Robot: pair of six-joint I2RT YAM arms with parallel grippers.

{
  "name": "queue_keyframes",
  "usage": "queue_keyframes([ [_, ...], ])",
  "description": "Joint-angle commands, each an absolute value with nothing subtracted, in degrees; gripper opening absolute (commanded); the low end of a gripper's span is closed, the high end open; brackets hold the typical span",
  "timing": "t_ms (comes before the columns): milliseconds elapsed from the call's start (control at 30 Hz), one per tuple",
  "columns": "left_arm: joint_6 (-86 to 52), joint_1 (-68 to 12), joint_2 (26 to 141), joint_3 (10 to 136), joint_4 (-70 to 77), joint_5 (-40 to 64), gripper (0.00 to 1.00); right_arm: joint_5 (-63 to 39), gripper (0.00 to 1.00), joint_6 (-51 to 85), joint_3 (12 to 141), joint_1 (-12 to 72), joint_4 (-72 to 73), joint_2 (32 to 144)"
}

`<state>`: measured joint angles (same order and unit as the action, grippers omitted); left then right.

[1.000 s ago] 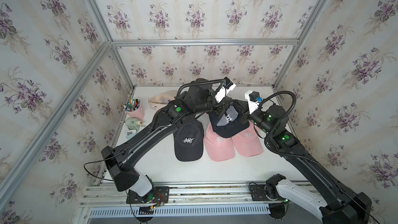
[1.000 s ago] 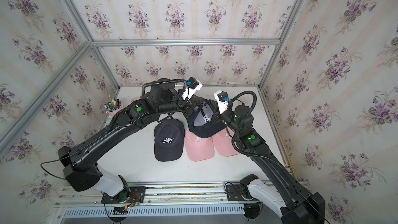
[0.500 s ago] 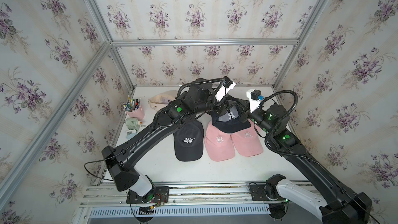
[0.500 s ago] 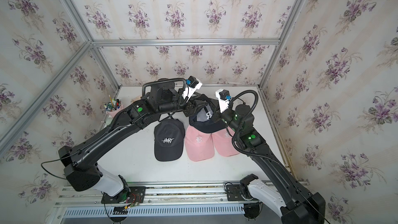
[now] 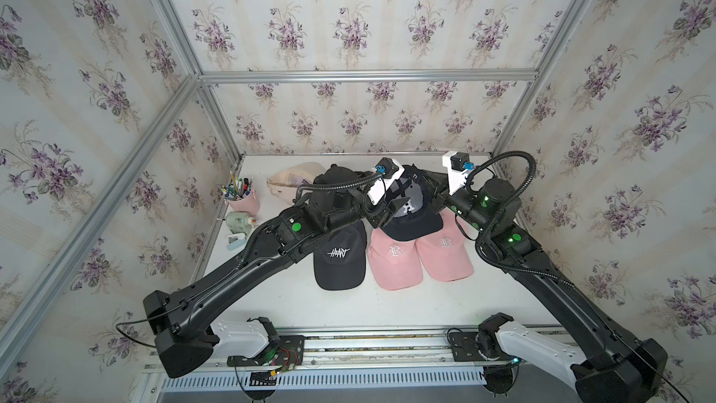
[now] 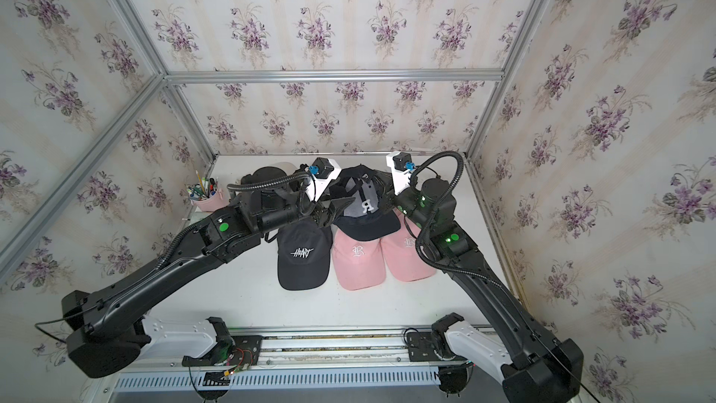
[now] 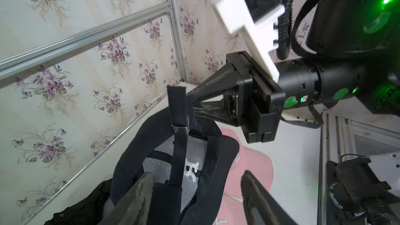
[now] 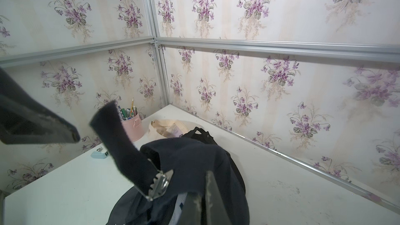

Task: Open the adjustable buckle of the baseball cap
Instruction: Pull the adjustable strap on the baseball cap.

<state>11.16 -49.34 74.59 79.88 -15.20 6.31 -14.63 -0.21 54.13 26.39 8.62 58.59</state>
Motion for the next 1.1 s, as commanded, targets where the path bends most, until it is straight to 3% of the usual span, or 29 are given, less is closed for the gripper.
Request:
queue_keyframes([
  [0, 13.10, -49.30, 74.99, 76.23, -8.25, 5.56, 0.66, -15.97, 0.00, 0.09, 54.76, 26.37, 8.17, 58.50],
  [500, 14.97, -48.63, 85.42, 77.57, -0.30, 8.34, 0.62, -16.34, 0.00, 0.44, 53.70, 26.37, 4.48, 54.40],
  [567, 14.68, -48.38, 85.67, 77.60, 0.09, 8.57, 0.56, -16.85, 0.00, 0.35, 53.70, 26.37, 4.27, 54.36],
  [800, 15.68, -48.26, 84.21, 77.30, -0.95, 7.28, 0.20, -18.36, 0.00, -0.74, 53.09, 26.37, 3.52, 54.49],
  [967, 17.17, -48.26, 83.12, 78.43, -5.16, 9.29, 0.00, -19.78, 0.00, -2.94, 52.95, 26.37, 2.74, 54.76],
  [1067, 18.07, -48.25, 82.73, 79.79, -8.79, 10.67, 0.00, -21.80, 0.12, -6.10, 53.00, 26.37, 1.12, 54.85],
])
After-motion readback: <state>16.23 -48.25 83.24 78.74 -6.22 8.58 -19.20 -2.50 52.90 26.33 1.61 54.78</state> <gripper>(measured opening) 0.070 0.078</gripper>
